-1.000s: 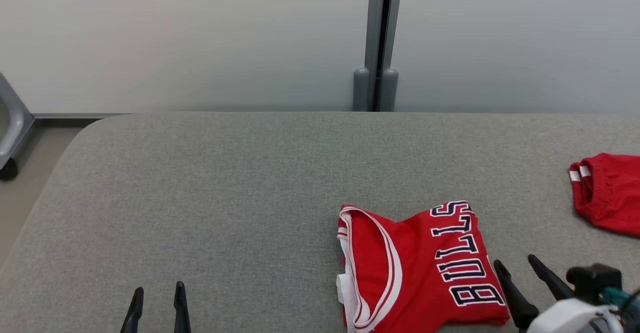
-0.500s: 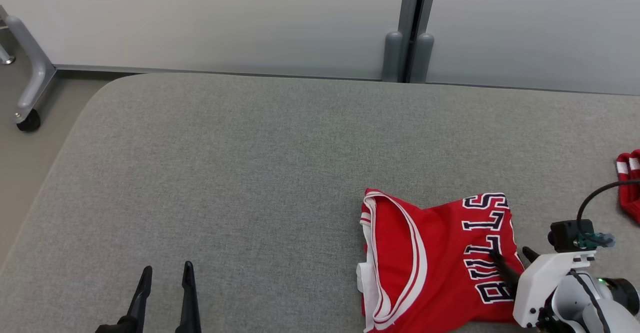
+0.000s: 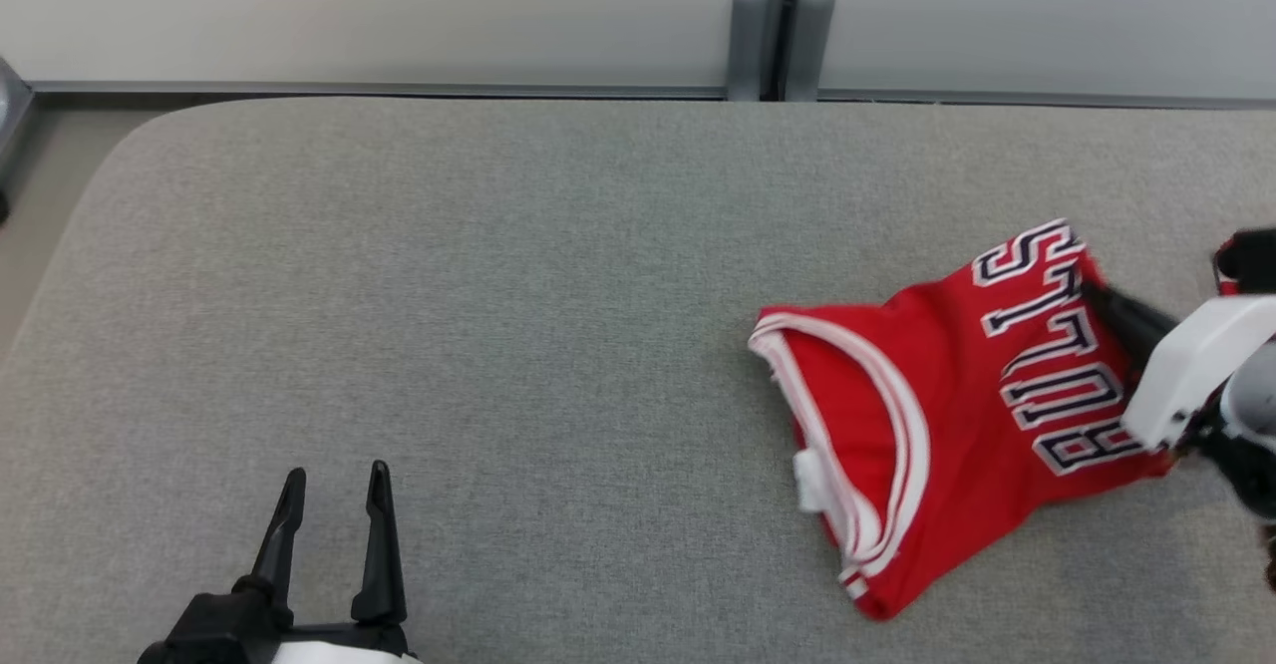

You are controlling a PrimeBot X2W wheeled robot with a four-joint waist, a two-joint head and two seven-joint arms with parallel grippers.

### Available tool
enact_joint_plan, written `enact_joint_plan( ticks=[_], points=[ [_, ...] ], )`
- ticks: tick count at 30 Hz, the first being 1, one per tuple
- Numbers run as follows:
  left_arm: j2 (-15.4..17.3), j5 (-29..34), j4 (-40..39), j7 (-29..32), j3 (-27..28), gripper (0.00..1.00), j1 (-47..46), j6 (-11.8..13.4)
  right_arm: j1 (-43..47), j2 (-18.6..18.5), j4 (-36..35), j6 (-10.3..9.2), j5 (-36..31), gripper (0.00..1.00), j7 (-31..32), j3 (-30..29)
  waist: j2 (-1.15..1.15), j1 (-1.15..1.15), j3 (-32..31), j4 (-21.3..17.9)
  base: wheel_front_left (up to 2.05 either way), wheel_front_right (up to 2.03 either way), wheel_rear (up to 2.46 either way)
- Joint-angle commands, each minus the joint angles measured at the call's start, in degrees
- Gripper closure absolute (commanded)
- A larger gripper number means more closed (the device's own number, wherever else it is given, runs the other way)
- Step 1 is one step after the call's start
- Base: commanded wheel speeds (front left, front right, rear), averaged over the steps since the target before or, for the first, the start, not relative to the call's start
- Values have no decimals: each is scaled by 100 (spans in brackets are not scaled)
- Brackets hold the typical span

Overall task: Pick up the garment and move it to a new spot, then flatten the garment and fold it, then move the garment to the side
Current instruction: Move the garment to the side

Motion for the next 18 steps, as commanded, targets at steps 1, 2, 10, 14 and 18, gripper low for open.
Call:
enact_joint_plan(
  ticks=[1, 2, 10, 14, 18],
  points=[
    [23, 30, -16, 2, 17, 0, -151, -38, -156, -147, -23, -3, 34, 100, 62, -90, 0, 0, 213, -183, 0, 0, 0],
    [22, 40, -22, 3, 25, 0, -216, -46, -319, -252, -46, -3, 12, 100, 118, -154, 0, 0, 282, -239, 0, 0, 0],
    [21, 178, -63, 3, 57, 0, -584, -165, -1092, -832, -487, -2, 9, 100, 410, -753, 0, 0, 826, -699, 0, 0, 0],
    [22, 299, -60, 3, 66, 0, -700, -240, -1238, -1001, -575, -2, -90, 100, 529, -1070, 0, 0, 1040, -871, 0, 0, 0],
    [22, 402, -65, 3, 121, 0, -796, -331, -1325, -1130, -576, -2, -194, 100, 600, -1494, 0, 0, 1184, -958, 0, 0, 0]
  ],
)
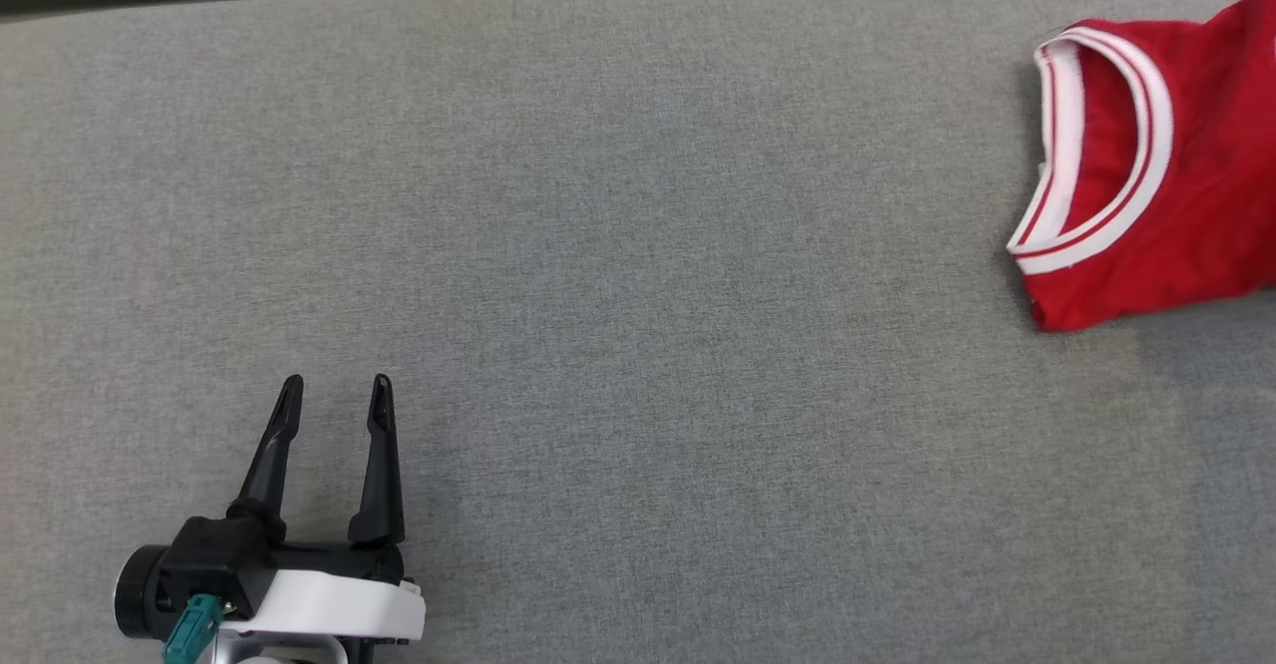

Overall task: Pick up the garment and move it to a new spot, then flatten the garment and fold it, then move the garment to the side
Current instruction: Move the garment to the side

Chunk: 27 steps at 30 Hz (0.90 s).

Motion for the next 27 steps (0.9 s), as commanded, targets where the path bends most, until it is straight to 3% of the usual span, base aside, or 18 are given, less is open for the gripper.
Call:
enact_joint_plan(
  ticks=[1, 3, 4, 5, 6, 10, 15, 20, 27],
  points=[
    [22, 52, -6, 4, 40, 0, -86, -51, -75, -87, 21, 0, -112, 100, 38, -120, 0, 0, 98, -89, 0, 0, 0],
    [23, 116, 17, 4, 65, 0, -99, -103, -89, -87, 184, 0, -253, 100, 83, -293, 0, 0, 112, -107, 0, 0, 0],
    [23, 133, 24, 4, 85, 0, -99, -121, -106, -80, 289, 0, -374, 82, 73, -412, 0, 0, 117, -113, 0, 0, 0],
    [23, 149, 34, 4, 96, 0, -99, -141, -129, -100, 419, -1, -583, 51, 18, -516, 0, 0, 123, -116, 0, 0, 0],
    [22, 155, 44, 4, 102, 0, -103, -149, -152, -125, 535, -1, -821, 0, -62, -605, 0, 0, 127, -115, 0, 0, 0],
    [23, 147, 55, 4, 99, 0, -144, -106, -292, 88, 765, -1, -1532, 0, -731, -900, 0, 0, 124, -80, 0, 0, 0],
    [23, 58, 59, 4, 81, 0, -57, -28, -100, 362, 590, -2, -2063, 0, -1715, -797, 0, 0, -30, -64, 0, 0, 0],
    [22, -67, 79, 4, 62, 0, 112, 59, 400, 601, 239, -1, -2139, 0, -2357, -502, 0, 0, -380, -19, 0, 0, 0],
    [22, -357, 145, 4, 42, 0, 553, 323, 1952, 1102, -491, -1, -2220, 0, -3185, -73, 0, 0, -1296, 267, 0, 0, 0]
  ],
)
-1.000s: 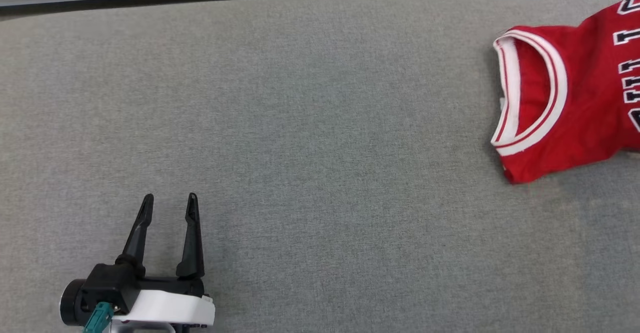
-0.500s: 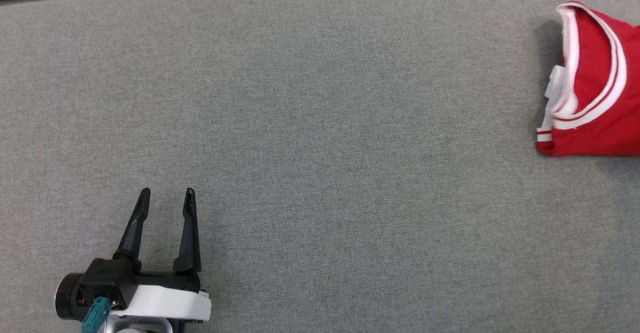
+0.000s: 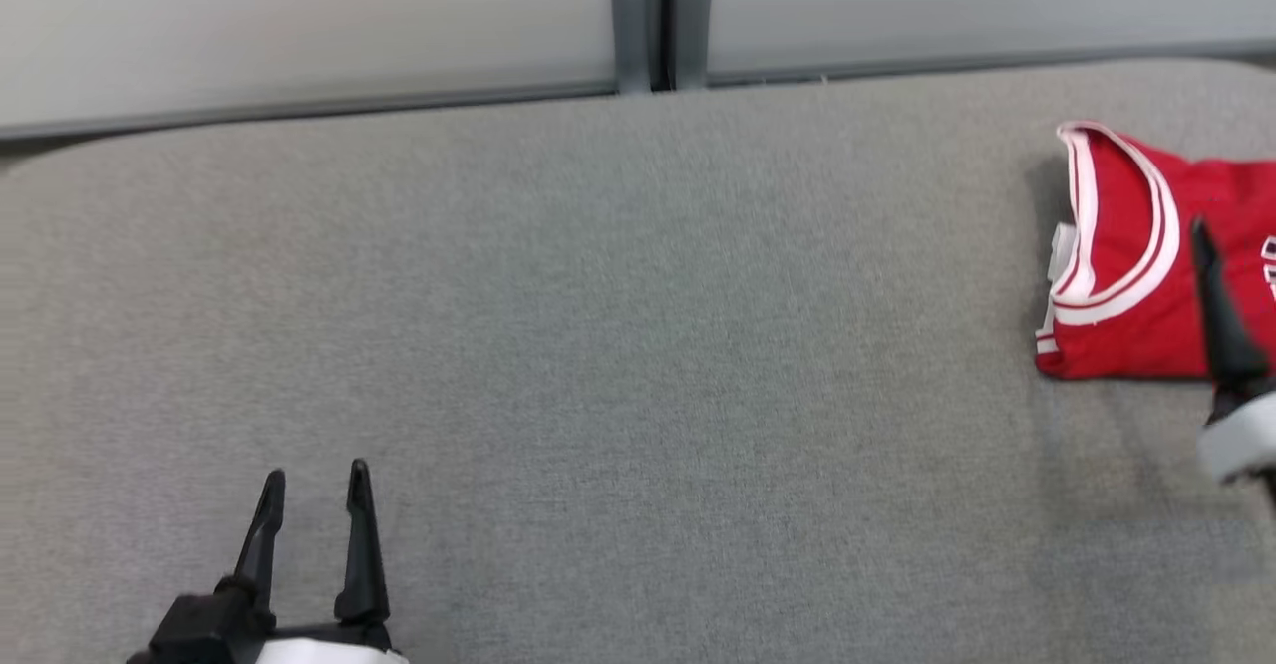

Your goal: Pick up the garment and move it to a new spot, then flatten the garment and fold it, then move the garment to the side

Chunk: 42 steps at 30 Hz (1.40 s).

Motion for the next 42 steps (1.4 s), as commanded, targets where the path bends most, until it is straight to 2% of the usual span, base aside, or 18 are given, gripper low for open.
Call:
enact_joint_plan(
  ticks=[1, 5, 12, 15, 18, 23, 25, 42],
  points=[
    [23, -39, -10, 3, 16, 0, 50, 42, 146, 31, -39, -2, -3, 0, -71, -7, 0, 0, -407, 220, 0, 0, 0],
    [22, -121, -20, 3, 109, 0, 357, 243, 1060, 500, -265, -2, -119, 0, -453, 45, 0, 0, -808, 439, 0, 0, 0],
    [27, -82, 193, 3, 198, 0, 679, 334, 2279, 1289, -330, -2, -471, 0, -694, 80, 0, 0, -1246, 804, 0, 0, 0],
    [20, -46, 313, 3, 218, 0, 740, 265, 2623, 1591, -531, -2, -609, 0, -692, 47, 0, 0, -1321, 872, 0, 0, 0],
    [21, -17, 451, 2, 156, 0, 766, 141, 2876, 1742, -645, -2, -721, 0, -691, 52, 0, 0, -1379, 908, 0, 0, 0],
    [24, -40, 570, 3, 3, 0, 667, -362, 3105, 1882, -775, -2, -765, 0, -693, -173, 0, 0, -1410, 911, 0, 0, 0],
    [25, -46, 607, 3, -4, 0, 632, -476, 3162, 1907, -787, -2, -797, 0, -693, -226, 0, 0, -1406, 872, 0, 0, 0],
    [23, -46, 740, 3, 12, 0, 617, -540, 3194, 1915, -802, -2, -592, 0, -694, -278, 0, 0, -1469, 652, 0, 0, 0]
  ],
)
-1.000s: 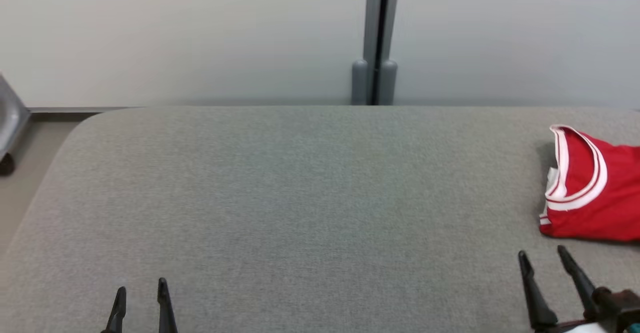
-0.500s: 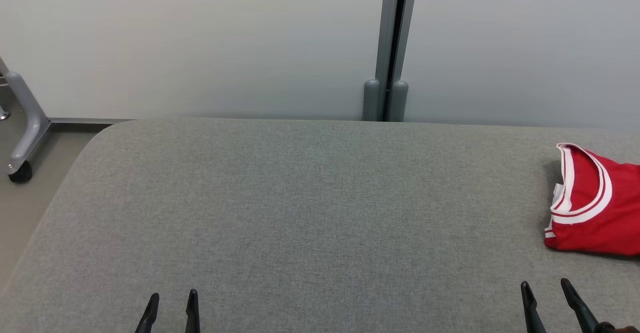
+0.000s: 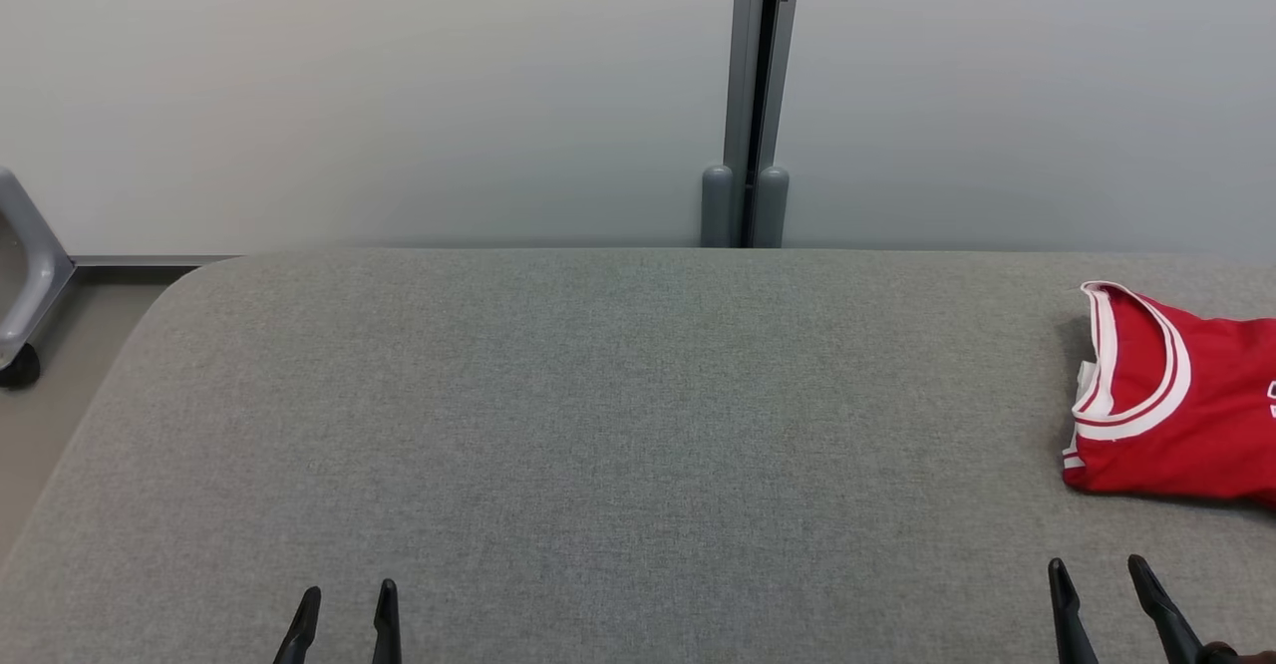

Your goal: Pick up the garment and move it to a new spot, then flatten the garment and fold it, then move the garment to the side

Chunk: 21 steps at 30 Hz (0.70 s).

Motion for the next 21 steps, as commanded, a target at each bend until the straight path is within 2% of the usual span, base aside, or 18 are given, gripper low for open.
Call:
enact_joint_plan(
  ticks=[1, 11, 12, 16, 21],
  points=[
    [22, -8, 10, 5, 1, 0, -16, -28, 54, -15, -4, -2, 32, 0, -36, -21, 0, 0, -4, -6, 0, 0, 0],
    [21, -75, 104, 4, -45, 0, -49, -114, 63, -16, 33, -2, 46, 0, -37, -4, 0, 0, -26, -87, 0, 0, 0],
    [-2, -79, 114, 1, -50, 100, -1, -110, 5, 1, 31, 0, 40, 100, 0, 13, 0, 0, -27, -88, 0, 0, 0],
    [-45, -135, 296, 18, -61, 100, 84, -109, 18, 70, 218, 0, 85, 100, 39, 44, 0, 0, -25, -90, 0, 0, 0],
    [-41, -672, 305, 176, 19, 100, -66, -141, -126, 63, 256, 0, 673, 100, 193, 15, 0, 0, -6, -105, 0, 0, 0]
  ],
)
